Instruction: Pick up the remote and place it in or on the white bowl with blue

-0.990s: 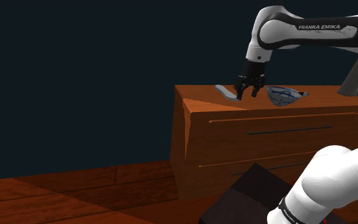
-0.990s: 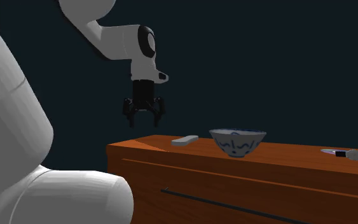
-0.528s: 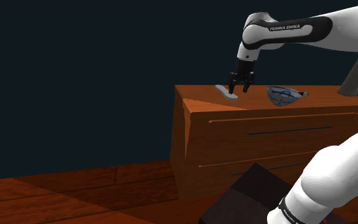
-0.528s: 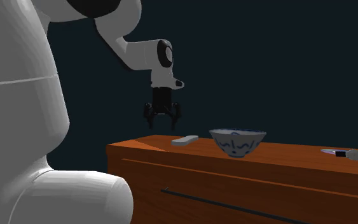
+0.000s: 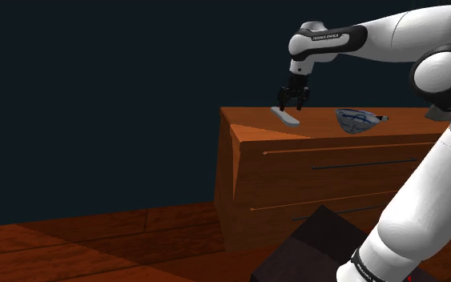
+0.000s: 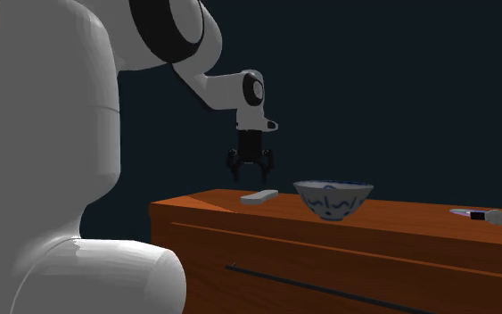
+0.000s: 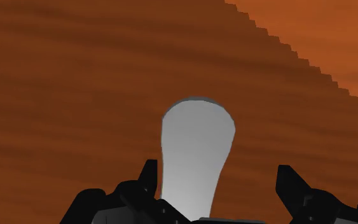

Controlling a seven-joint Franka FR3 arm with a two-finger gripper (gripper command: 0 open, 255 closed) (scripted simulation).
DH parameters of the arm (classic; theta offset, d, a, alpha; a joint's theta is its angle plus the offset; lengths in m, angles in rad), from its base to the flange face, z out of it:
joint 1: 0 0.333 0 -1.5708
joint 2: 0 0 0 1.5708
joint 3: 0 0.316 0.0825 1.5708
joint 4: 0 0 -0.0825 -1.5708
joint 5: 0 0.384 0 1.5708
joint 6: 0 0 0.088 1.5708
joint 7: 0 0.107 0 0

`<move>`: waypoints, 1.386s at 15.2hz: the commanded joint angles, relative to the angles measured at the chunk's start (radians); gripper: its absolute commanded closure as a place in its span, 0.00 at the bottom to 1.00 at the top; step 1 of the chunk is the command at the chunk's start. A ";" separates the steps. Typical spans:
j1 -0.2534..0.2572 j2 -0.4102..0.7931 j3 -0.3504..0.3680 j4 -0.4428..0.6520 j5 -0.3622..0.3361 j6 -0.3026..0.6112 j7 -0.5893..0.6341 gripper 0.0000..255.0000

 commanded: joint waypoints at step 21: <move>-0.041 0.210 -0.029 0.132 0.074 0.071 -0.048 1.00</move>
